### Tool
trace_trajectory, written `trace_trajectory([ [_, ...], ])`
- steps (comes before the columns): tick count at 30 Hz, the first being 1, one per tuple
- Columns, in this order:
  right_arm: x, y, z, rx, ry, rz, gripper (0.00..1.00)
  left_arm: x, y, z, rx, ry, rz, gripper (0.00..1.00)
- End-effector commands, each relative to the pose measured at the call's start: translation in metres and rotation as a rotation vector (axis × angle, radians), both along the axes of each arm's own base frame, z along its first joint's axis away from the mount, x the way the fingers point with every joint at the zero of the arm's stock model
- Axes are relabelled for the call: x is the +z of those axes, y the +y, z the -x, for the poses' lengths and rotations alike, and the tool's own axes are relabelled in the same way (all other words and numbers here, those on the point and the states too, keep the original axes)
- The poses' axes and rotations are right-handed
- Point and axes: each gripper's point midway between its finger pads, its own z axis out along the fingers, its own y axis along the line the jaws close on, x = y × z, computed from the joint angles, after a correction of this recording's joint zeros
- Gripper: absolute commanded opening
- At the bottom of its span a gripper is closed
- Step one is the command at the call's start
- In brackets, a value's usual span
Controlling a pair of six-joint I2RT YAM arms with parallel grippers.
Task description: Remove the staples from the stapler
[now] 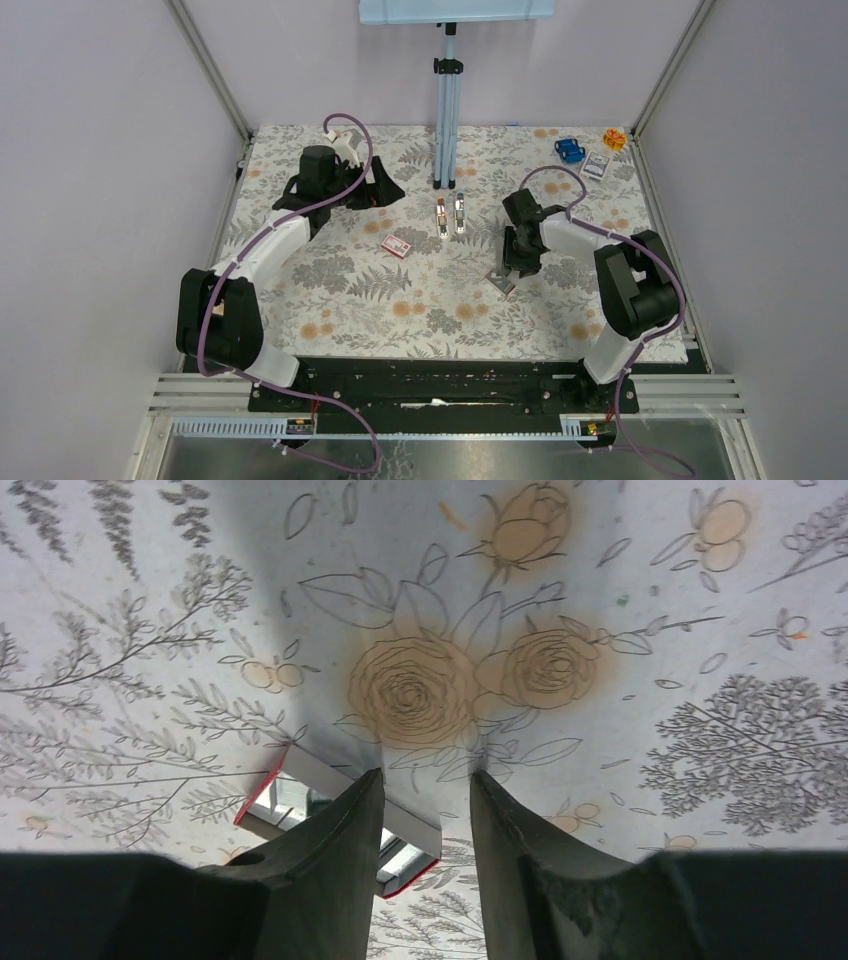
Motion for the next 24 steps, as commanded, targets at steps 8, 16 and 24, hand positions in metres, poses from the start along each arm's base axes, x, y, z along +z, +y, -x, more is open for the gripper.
trace_trajectory([
  [8,0.01,0.026,-0.016,-0.004,-0.067,-0.088,0.46,0.009,-0.002,-0.004,-0.007,-0.034,0.013,0.88],
  [16,0.001,0.035,-0.022,0.079,-0.041,-0.004,0.42,0.009,-0.002,-0.004,-0.007,-0.035,0.013,0.88],
  [24,-0.003,0.065,-0.006,0.181,-0.018,-0.062,0.4,0.008,-0.002,-0.005,-0.007,-0.033,0.011,0.88],
])
